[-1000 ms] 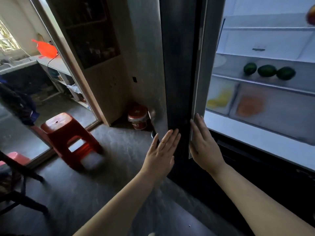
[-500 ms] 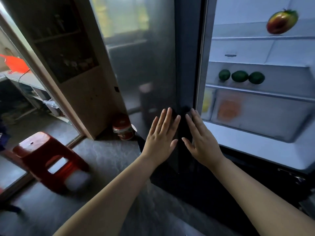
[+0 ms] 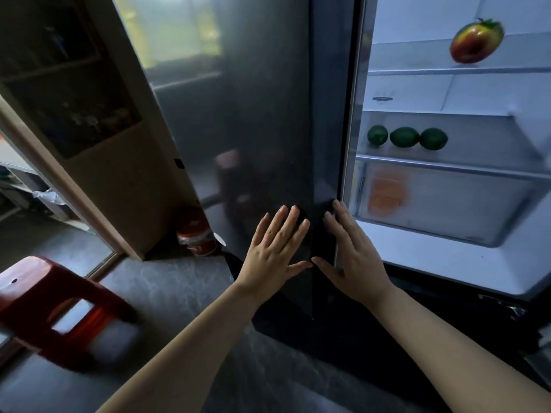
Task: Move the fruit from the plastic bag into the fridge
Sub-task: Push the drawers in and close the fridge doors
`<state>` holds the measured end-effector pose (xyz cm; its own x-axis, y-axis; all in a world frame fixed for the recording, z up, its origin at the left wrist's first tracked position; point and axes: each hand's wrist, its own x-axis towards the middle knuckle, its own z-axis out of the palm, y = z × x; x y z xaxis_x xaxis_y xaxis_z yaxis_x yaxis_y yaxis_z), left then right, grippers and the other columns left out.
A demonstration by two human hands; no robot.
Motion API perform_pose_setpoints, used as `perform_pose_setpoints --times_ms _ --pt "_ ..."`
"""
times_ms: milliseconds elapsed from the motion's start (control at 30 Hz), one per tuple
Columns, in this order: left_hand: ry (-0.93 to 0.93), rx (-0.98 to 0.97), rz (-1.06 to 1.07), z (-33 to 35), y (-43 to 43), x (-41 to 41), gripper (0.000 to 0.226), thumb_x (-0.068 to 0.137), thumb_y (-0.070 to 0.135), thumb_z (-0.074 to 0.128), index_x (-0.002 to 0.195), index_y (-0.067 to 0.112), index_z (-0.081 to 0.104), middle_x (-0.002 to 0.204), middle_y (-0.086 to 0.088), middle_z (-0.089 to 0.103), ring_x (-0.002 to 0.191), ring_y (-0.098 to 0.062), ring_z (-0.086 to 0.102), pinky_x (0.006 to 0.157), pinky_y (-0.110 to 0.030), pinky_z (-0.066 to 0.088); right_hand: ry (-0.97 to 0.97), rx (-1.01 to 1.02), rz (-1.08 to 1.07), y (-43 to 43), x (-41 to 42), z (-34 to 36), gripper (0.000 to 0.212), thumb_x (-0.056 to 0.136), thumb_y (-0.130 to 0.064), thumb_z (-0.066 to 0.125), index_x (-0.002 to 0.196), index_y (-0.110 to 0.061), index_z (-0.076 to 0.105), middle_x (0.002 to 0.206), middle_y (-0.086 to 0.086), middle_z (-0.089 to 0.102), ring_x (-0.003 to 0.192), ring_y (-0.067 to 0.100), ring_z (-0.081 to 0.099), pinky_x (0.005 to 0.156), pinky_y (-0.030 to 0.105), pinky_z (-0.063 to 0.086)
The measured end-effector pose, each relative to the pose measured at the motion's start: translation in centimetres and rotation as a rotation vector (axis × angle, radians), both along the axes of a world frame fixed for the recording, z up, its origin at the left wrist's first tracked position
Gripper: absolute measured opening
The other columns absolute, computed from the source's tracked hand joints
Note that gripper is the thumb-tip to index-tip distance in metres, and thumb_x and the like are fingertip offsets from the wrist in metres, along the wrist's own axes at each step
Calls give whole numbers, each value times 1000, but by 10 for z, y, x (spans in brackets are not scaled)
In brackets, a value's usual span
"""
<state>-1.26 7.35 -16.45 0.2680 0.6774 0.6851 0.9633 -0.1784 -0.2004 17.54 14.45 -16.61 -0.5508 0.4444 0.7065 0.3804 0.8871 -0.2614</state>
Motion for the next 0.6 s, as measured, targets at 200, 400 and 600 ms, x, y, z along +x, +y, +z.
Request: perform_pose_setpoints --times_ms 200,400,600 --pt "18 105 -99 5 19 -4 94 78 53 70 149 20 17 155 -5 8 138 -26 25 108 -57 29 201 -34 -65 -5 -14 4 71 84 -23 70 141 -8 31 151 13 27 141 27 26 114 41 28" --pt "18 158 -155 7 28 -10 82 79 56 66 142 20 28 148 -3 16 134 -21 26 107 -56 31 118 126 -8 -7 -19 6 84 85 -9 66 149 -19 14 154 8 17 143 27 20 116 36 22" --pt "20 134 -119 7 44 -1 86 77 53 70 145 21 27 150 -2 14 135 -20 26 107 -56 32 127 74 -42 7 -15 4 80 84 -3 66 147 -13 16 157 4 12 143 28 22 113 36 30"
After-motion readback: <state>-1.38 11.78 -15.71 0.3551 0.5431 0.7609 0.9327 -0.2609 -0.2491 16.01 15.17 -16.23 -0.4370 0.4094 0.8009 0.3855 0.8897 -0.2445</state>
